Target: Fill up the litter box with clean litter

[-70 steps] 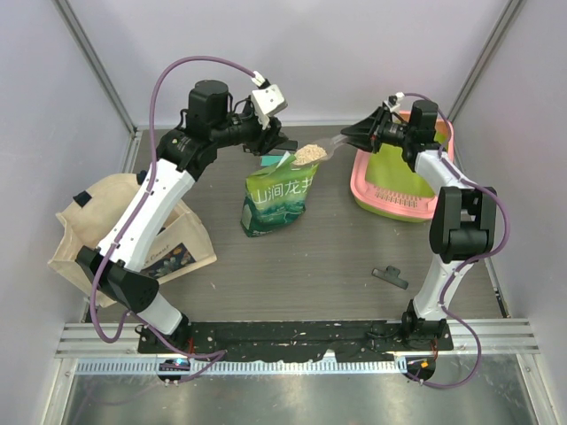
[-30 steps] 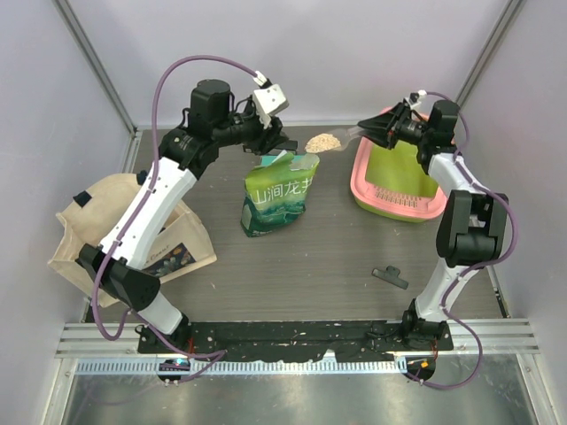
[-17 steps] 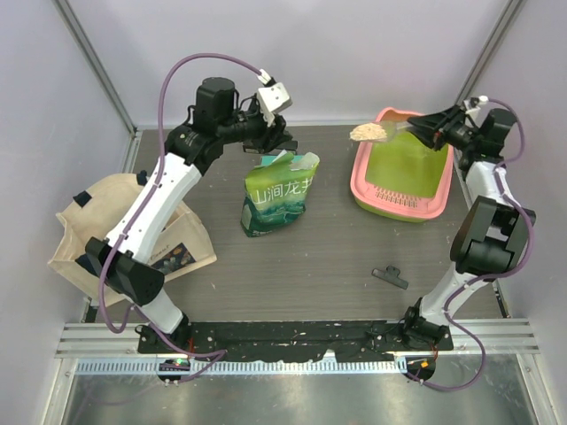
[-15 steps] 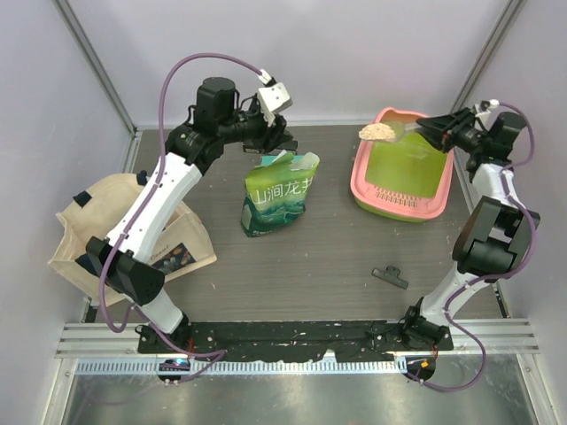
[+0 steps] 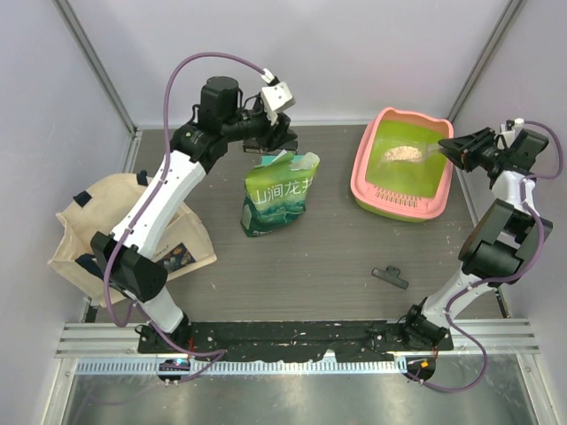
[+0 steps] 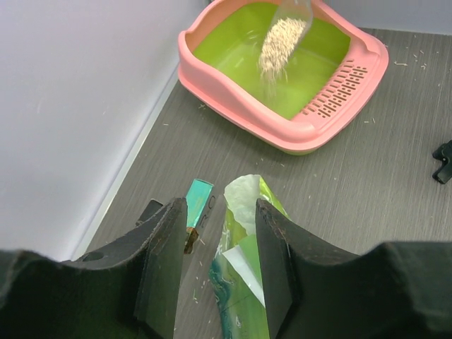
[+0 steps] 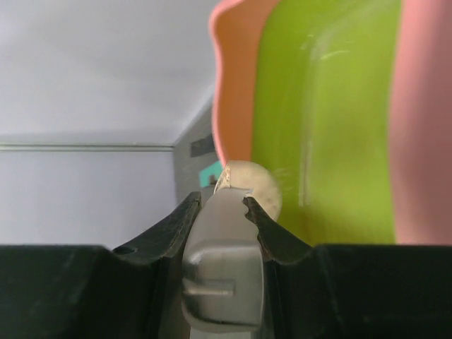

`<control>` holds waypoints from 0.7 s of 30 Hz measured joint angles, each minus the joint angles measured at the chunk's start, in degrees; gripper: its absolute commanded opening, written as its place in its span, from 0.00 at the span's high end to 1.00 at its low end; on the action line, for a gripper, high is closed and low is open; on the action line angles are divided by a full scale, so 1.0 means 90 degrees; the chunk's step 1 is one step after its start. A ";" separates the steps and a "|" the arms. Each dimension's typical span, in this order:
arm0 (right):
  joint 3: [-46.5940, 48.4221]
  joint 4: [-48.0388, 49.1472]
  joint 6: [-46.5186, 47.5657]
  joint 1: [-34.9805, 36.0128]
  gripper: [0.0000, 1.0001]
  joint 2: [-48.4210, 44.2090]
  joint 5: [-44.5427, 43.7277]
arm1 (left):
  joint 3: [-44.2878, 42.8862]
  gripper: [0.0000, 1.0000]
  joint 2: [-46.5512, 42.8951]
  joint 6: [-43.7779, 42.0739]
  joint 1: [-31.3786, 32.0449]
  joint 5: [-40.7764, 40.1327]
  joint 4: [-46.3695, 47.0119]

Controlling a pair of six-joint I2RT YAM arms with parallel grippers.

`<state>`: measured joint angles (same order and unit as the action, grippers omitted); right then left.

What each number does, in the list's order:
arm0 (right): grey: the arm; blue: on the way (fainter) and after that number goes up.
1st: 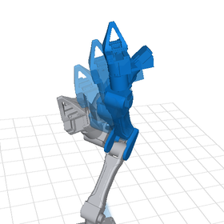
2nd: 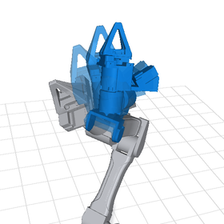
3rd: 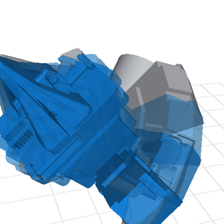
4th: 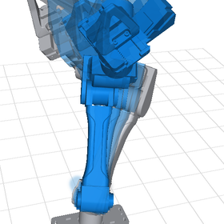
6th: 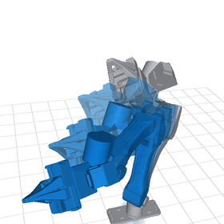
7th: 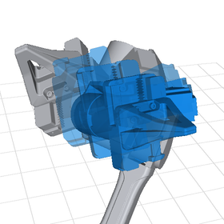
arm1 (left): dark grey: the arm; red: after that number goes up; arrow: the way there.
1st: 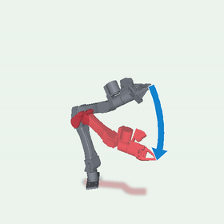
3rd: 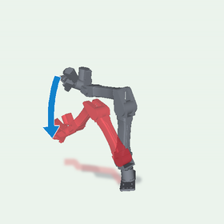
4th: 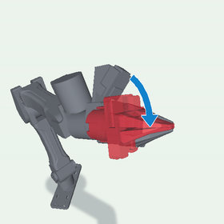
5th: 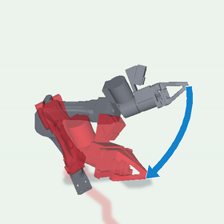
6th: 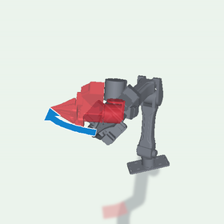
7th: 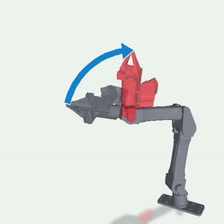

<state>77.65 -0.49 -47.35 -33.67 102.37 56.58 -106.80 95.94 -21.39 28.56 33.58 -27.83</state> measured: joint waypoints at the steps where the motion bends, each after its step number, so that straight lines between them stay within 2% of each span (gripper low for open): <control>1: 0.0010 -0.0289 0.0330 0.0000 0.99 -0.0002 -0.0172 | 0.0000 0.51 0.0000 0.0002 0.0000 0.0010 0.0029; 7: 0.0017 -0.1404 0.1763 0.0056 0.99 -0.0301 -0.1450 | 0.0146 0.50 -0.0019 -0.0005 0.0000 0.0015 0.0117; 12: 0.0041 -0.1741 0.3053 0.0537 0.99 -0.0962 -0.2693 | 0.0602 0.45 -0.0202 -0.0007 0.0000 0.0019 0.0080; 18: 0.0012 -0.1503 0.5260 0.2567 0.99 -0.1865 -0.4704 | 0.0869 0.39 -0.0427 -0.0039 0.0000 0.0063 -0.0063; 21: -0.0027 -0.1214 0.5962 0.3223 0.99 -0.2091 -0.5209 | 0.0872 0.38 -0.0503 -0.0109 0.0000 0.0073 -0.0216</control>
<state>77.41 -11.42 6.31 -4.67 83.55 9.69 -98.96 91.42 -22.37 28.56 34.24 -29.78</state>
